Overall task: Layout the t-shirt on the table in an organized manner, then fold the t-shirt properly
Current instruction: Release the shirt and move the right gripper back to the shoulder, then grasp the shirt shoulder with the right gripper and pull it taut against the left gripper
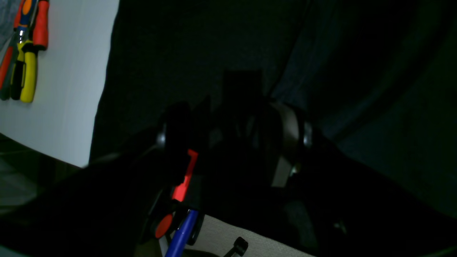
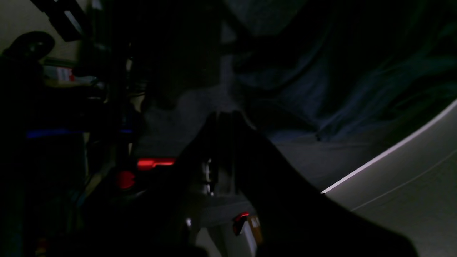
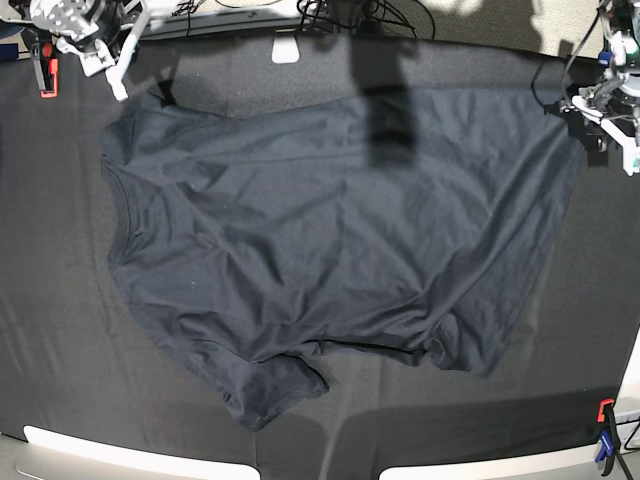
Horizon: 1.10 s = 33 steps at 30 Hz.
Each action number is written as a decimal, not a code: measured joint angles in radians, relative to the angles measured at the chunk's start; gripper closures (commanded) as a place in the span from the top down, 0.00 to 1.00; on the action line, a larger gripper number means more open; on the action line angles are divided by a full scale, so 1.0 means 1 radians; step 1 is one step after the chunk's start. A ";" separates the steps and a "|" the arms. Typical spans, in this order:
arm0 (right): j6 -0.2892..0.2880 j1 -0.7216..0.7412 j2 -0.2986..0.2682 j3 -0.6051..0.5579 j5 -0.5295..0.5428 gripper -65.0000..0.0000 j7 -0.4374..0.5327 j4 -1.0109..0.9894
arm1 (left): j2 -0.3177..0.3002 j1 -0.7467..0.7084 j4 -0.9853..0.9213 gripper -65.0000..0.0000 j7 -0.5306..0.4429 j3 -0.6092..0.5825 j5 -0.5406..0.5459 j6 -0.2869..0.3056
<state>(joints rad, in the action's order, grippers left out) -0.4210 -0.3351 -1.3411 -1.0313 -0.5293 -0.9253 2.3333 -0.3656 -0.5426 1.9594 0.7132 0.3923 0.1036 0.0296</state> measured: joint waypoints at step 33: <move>0.258 0.000 0.352 0.216 0.137 0.31 -0.034 0.005 | -0.003 0.055 -0.258 0.48 -0.033 0.001 0.107 0.095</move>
<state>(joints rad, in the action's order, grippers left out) -0.1631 -0.3351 -0.9886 -0.8154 -0.3920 -0.9596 2.3379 -0.3687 -0.4877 1.7012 0.6804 0.3931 0.2108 0.1249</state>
